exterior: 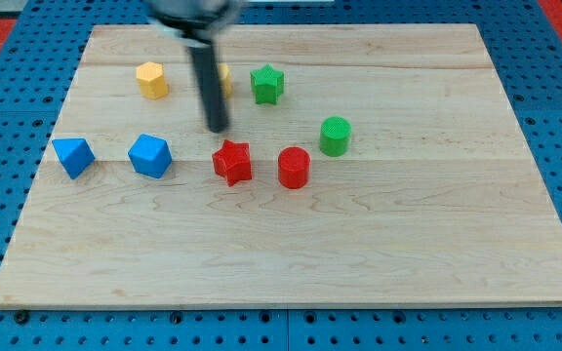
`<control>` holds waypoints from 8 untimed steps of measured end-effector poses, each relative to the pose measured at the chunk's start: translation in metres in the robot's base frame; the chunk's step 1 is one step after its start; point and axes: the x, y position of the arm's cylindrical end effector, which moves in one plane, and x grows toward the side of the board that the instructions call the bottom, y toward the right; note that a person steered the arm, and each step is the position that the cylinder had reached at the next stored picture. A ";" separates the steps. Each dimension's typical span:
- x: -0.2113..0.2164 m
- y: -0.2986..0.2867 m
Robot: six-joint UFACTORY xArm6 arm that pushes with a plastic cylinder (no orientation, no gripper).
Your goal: Point at red circle
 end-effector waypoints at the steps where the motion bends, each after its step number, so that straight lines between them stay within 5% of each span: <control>1: 0.041 0.050; 2: 0.026 0.105; 4: -0.052 0.125; 5: -0.030 0.167; 6: 0.067 0.193; 7: 0.134 0.161; 8: 0.131 0.100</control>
